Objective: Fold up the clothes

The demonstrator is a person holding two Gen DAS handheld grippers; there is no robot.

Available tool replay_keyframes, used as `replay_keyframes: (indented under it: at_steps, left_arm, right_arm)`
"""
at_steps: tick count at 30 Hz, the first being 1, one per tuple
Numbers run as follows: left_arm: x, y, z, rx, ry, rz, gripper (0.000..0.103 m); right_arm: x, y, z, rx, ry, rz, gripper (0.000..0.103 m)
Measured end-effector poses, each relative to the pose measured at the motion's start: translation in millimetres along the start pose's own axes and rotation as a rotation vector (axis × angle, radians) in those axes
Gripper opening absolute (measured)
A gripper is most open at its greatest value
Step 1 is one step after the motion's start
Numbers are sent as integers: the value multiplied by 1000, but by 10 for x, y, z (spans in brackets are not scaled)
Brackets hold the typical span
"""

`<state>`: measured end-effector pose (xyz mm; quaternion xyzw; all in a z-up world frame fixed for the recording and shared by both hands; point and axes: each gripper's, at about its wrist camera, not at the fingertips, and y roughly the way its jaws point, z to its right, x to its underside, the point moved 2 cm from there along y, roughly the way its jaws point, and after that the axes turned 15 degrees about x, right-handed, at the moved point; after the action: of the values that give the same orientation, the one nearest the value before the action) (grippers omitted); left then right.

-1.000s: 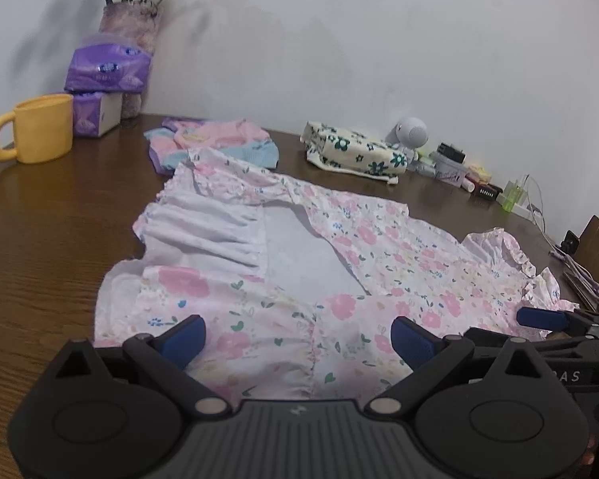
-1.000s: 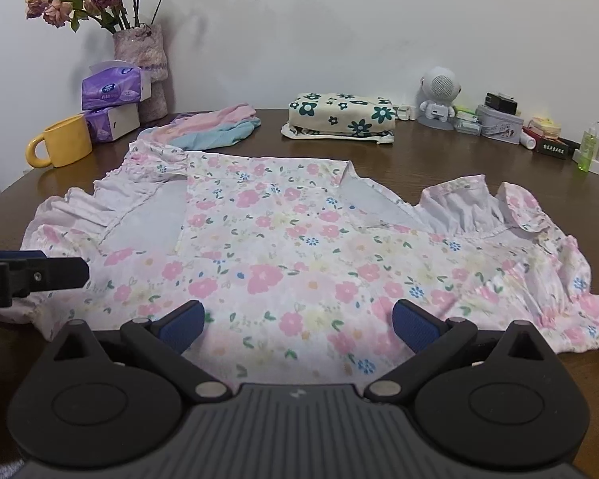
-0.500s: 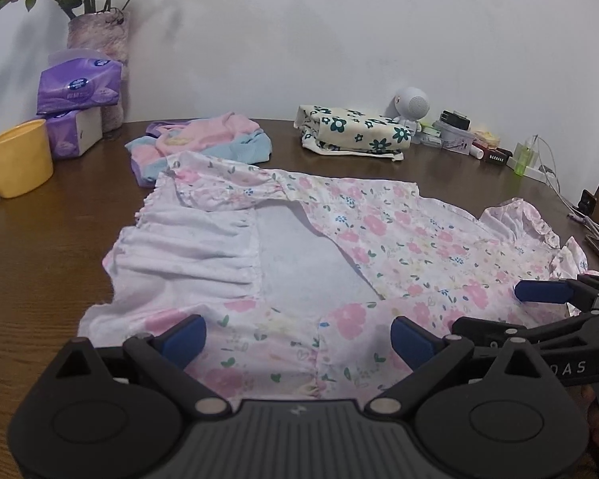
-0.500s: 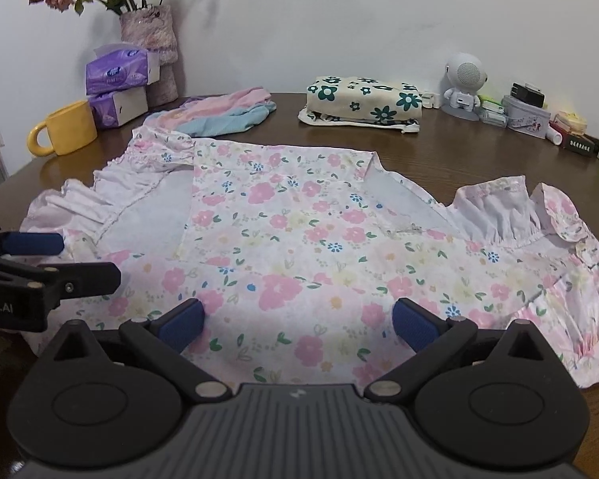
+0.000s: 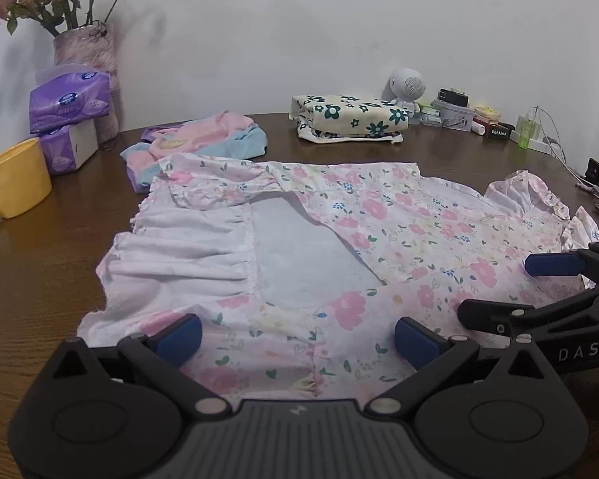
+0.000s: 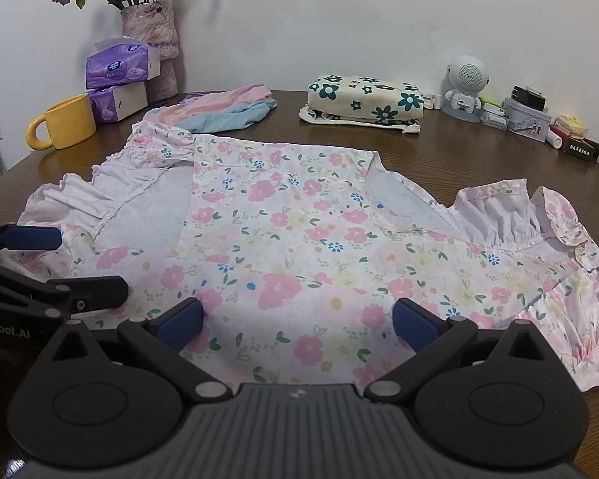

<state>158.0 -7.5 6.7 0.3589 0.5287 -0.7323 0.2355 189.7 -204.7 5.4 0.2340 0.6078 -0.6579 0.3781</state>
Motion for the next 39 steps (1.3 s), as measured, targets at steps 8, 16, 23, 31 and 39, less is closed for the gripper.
replay_keyframes:
  at_steps: [8, 16, 23, 31, 39]
  left_arm:
    - [11, 0, 14, -3, 14, -8, 103]
    - [15, -3, 24, -6, 19, -10, 103]
    - [14, -6, 23, -7, 19, -11, 103]
    - [14, -5, 30, -11, 24, -14, 103]
    - [19, -2, 30, -13, 27, -16, 103]
  right_arm:
    - [0, -1, 0, 0, -1, 0, 102]
    - [-1, -1, -1, -1, -2, 0, 102]
    - [-1, -1, -2, -1, -2, 0, 102]
    - [-1, -2, -2, -1, -2, 0, 102]
    - [-1, -2, -2, -1, -2, 0, 102]
